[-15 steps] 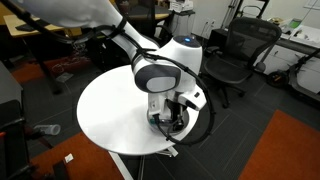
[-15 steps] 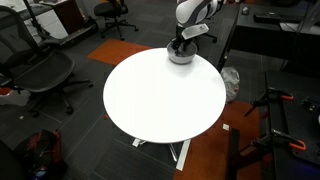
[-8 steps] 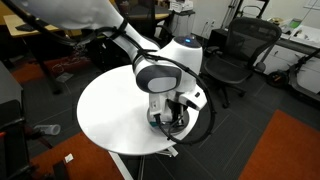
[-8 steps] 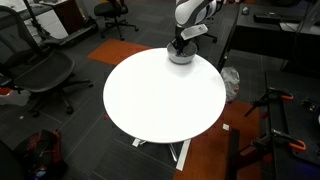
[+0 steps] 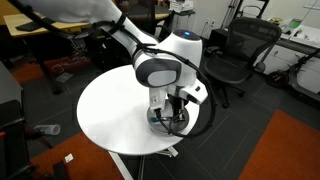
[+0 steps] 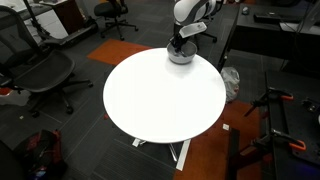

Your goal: Take the marker out of the grey bowl

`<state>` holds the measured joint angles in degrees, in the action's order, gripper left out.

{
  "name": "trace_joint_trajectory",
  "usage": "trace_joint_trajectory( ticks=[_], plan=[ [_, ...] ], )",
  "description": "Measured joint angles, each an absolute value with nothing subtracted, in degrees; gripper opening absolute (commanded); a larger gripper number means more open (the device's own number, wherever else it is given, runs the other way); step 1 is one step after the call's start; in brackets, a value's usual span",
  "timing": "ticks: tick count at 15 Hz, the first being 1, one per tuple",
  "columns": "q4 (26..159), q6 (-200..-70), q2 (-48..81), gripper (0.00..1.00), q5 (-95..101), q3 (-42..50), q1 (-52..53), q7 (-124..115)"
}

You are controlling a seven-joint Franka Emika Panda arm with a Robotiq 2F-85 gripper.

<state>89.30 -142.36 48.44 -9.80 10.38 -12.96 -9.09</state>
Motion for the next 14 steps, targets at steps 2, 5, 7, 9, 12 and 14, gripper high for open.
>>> trace_joint_trajectory(
  ticks=[2,5,7,9,12,14],
  plan=[
    [89.74,-142.36,46.98,0.05,-9.76,10.38,-12.51,-9.09],
    [91.44,-142.36,43.73,0.05,-8.98,10.38,-11.72,-9.08],
    [93.29,-142.36,41.04,0.05,-7.84,10.37,-11.12,-9.08],
    [95.64,-142.36,38.12,0.05,-6.88,10.24,-10.51,-8.73],
    [99.69,-142.36,33.61,0.05,-5.67,9.72,-9.67,-7.60],
    [102.59,-142.36,30.67,0.05,-5.41,8.95,-9.30,-5.62]
  ],
)
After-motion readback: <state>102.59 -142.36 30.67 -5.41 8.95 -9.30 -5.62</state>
